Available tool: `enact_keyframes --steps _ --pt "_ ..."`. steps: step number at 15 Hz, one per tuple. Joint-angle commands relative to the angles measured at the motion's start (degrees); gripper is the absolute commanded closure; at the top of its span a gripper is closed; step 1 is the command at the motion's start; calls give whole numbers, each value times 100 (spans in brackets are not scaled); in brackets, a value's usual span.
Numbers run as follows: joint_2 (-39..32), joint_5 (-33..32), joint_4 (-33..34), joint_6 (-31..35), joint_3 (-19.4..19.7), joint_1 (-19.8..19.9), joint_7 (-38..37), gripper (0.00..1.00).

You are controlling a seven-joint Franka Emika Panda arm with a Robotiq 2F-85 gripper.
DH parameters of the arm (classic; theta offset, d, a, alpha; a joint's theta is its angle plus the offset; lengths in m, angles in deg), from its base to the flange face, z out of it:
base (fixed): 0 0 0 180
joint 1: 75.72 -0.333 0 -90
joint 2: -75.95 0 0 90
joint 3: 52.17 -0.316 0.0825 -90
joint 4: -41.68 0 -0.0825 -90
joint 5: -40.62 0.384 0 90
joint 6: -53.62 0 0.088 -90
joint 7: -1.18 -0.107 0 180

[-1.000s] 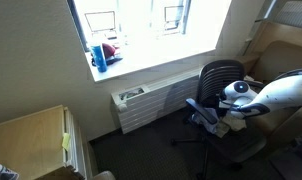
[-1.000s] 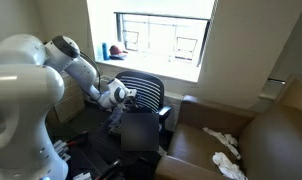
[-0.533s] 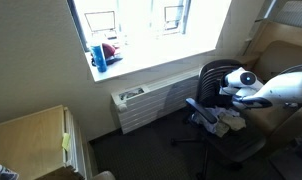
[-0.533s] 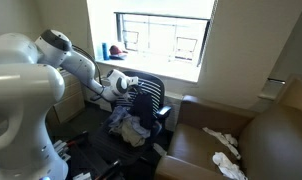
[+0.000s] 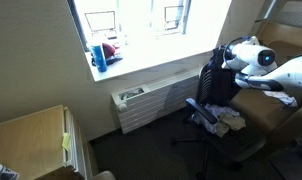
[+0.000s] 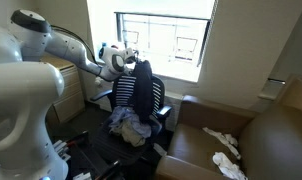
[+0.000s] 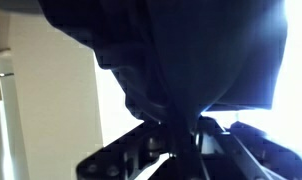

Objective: Pick up the blue shirt from the black chair and hang it on the armrest of the brown chair

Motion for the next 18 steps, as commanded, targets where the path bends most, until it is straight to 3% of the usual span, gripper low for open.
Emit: enact_keyframes --steps 1,2,3,6,10,11,12,14,17,18 --pt "-93 673 -280 33 1058 -682 519 98" --pt "-164 897 -418 85 1361 -849 567 98" --pt "-376 733 -545 58 1778 -984 160 98" --pt "-737 1015 -1007 68 2549 -1225 116 98" --pt "-1304 1441 -1816 64 3126 -1097 42 98" --pt "-1422 1586 -2052 54 3153 -1012 26 98" --pt "-916 1811 -2160 76 3154 -942 634 98" --pt "-966 2134 -2764 60 2858 -837 282 98" --pt "-247 2699 -3305 238 2303 -598 386 98" --pt "-274 2598 -3431 114 2174 -462 -94 98"
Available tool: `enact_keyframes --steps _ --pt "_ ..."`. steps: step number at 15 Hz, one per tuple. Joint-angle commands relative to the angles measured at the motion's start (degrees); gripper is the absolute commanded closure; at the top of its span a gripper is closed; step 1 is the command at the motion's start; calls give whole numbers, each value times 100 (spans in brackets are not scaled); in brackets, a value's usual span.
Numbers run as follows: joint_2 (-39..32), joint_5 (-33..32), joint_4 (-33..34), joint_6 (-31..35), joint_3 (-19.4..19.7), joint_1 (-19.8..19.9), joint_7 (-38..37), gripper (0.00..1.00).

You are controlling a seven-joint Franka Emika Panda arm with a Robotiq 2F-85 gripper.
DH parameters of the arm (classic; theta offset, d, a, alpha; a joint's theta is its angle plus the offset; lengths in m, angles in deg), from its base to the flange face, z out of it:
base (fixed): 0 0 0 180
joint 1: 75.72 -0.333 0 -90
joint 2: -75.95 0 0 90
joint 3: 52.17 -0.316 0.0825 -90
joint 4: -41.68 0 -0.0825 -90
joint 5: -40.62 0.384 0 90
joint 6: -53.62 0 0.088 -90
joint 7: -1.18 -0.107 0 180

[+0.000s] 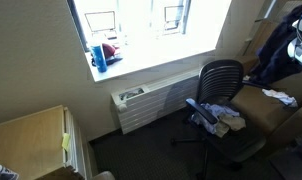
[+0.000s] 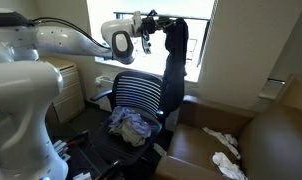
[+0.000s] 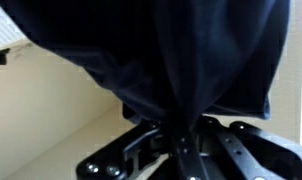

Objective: Pick up the blue shirt from the black chair and hang it on the armrest of the brown chair

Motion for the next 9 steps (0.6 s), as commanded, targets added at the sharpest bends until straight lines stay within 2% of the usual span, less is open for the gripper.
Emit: enact_keyframes --steps 1,3,6,9 --pt "640 152 -520 160 -566 317 -543 98" --pt "909 66 -605 181 -931 688 -1167 98" --pt "1302 -341 -340 161 -1375 1343 -2195 98" --pt "1576 -1183 125 146 -1570 1935 -3321 98"
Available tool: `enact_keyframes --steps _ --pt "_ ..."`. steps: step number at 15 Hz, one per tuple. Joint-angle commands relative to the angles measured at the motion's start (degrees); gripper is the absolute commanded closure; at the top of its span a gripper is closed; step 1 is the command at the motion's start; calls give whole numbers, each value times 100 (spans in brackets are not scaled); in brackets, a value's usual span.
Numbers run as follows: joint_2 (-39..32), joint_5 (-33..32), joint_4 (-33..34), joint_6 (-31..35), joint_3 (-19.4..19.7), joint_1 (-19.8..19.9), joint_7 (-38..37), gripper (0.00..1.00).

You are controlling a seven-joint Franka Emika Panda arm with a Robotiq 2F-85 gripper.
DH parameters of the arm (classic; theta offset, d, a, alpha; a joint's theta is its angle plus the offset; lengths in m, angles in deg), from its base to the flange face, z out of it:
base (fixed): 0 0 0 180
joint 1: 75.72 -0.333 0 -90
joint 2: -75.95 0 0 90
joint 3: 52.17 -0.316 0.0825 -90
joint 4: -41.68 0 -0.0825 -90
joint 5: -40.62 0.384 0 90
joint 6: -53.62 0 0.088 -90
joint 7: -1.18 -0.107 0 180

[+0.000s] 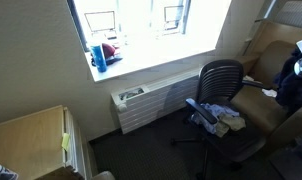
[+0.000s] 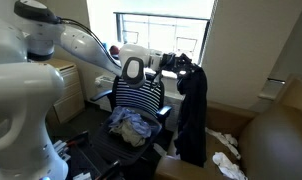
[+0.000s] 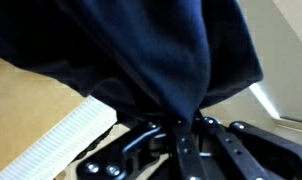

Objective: Pick up the blue shirt from the black chair and hang it on the armrest of the brown chair

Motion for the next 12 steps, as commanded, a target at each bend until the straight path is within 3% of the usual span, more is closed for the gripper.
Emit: enact_keyframes --steps 1,6,9,10,11,12 --pt "653 -985 706 147 -163 782 -1014 98" --pt "1340 -2506 1720 138 -500 1891 -2317 98" --pt "1975 -3553 2368 109 -942 2698 -2674 98" --pt "2259 -4023 2522 105 -1154 2993 -2642 98" --pt "2649 -3680 2735 103 -1630 3374 -1779 98" --pt "2849 -4682 2813 70 -1720 3672 -2409 98"
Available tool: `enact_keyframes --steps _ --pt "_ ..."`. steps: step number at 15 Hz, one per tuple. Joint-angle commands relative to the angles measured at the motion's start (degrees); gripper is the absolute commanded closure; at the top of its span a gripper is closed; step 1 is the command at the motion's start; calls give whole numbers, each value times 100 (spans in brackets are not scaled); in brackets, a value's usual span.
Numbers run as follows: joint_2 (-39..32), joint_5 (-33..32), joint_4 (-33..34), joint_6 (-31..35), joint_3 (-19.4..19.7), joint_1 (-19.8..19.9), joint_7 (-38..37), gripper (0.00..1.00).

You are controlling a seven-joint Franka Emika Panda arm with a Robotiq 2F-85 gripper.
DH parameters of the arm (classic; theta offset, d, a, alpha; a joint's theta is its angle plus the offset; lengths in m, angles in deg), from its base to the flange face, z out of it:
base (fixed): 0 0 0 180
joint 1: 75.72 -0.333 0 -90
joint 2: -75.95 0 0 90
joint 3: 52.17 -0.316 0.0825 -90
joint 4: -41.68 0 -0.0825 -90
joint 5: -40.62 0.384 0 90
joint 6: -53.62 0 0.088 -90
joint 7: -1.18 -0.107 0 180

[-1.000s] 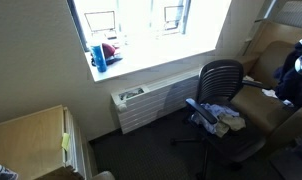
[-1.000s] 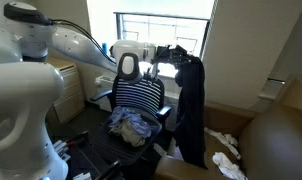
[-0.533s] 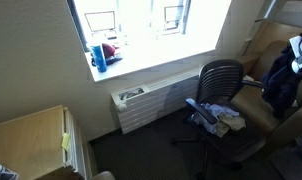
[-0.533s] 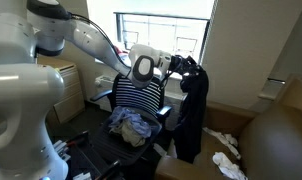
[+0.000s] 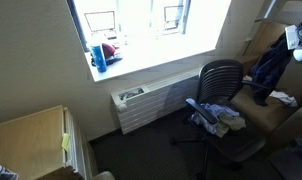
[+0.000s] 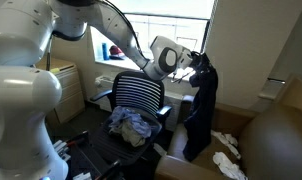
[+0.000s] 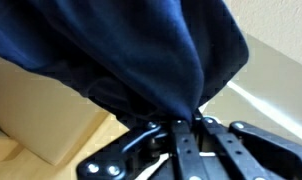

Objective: Pick up the blue shirt from the black chair and hang it on the armrest of the brown chair

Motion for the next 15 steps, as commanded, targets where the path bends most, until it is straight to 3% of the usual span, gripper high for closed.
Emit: enact_keyframes --steps 1,5,6,8,10,11,12,14,15 --pt "1353 -1404 570 68 -1130 1366 390 98" --pt "2633 -3361 346 59 -2695 3016 588 98" --pt "1863 -2726 576 -1 -1962 2333 239 90" --pt "2315 -3231 513 0 -2453 2883 360 90" --pt "2461 -3286 478 0 -2550 2967 448 90" --pt "2468 -3286 472 -1 -2577 2959 452 98" --pt "2422 -3566 505 -549 -2974 3201 480 98" --pt "1520 -3231 529 -570 -2357 2847 440 98" --pt "1398 -3262 425 -704 -2280 2840 430 98"
